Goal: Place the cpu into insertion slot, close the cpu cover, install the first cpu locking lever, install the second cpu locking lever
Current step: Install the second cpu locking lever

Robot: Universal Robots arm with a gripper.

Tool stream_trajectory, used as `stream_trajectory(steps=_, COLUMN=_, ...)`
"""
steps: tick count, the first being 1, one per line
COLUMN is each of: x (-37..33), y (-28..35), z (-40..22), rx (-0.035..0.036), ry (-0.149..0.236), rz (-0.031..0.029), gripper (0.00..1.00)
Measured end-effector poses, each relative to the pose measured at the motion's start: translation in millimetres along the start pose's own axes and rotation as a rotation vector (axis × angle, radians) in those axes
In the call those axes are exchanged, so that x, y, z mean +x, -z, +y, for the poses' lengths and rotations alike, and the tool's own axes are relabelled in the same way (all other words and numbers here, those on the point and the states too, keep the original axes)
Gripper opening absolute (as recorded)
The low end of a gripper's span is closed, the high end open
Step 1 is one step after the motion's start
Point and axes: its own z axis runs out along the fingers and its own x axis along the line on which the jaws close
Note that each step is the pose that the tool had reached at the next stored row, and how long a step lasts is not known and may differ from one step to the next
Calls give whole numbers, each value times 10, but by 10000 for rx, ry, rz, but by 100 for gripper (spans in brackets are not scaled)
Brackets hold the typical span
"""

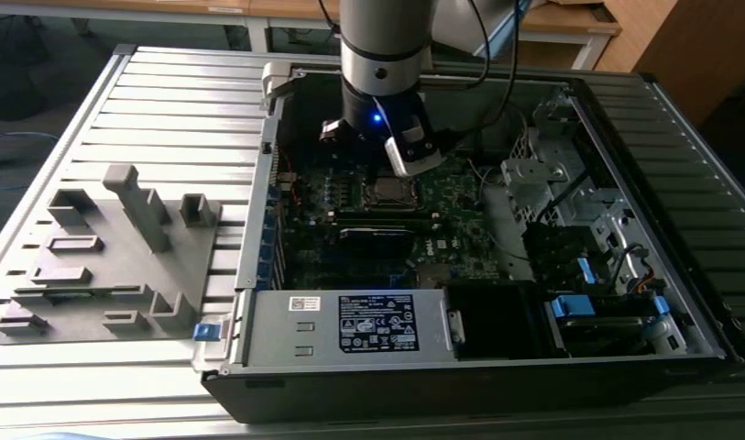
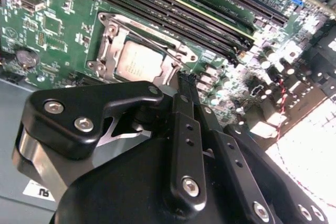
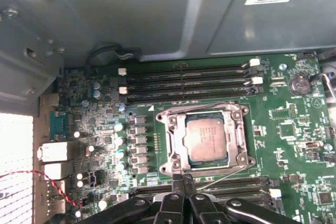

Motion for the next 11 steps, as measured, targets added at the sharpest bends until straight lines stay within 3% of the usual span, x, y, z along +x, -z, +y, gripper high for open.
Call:
stream_trajectory(steps=6, x=-77, y=-7, z=7, rx=26, ry=-196, rz=-35, gripper=11)
stream_trajectory(steps=11, x=-83, y=-49, z=-9, rx=44, ry=-276, rz=-49, gripper=11)
